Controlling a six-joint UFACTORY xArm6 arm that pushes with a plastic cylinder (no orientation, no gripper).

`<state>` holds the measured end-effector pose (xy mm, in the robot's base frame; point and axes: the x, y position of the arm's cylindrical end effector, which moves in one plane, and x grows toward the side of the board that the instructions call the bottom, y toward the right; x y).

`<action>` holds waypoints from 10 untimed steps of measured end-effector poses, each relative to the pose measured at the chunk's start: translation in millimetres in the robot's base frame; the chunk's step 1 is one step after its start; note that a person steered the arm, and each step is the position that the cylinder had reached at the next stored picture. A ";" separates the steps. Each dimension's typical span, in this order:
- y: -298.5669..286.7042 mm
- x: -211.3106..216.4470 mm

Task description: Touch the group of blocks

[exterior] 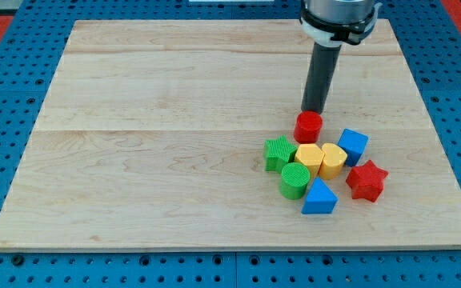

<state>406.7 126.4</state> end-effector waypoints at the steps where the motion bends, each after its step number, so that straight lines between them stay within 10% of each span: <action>1: 5.9 -9.0; 5: 128.7 3.7; 10: 51.1 116.2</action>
<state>522.9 177.4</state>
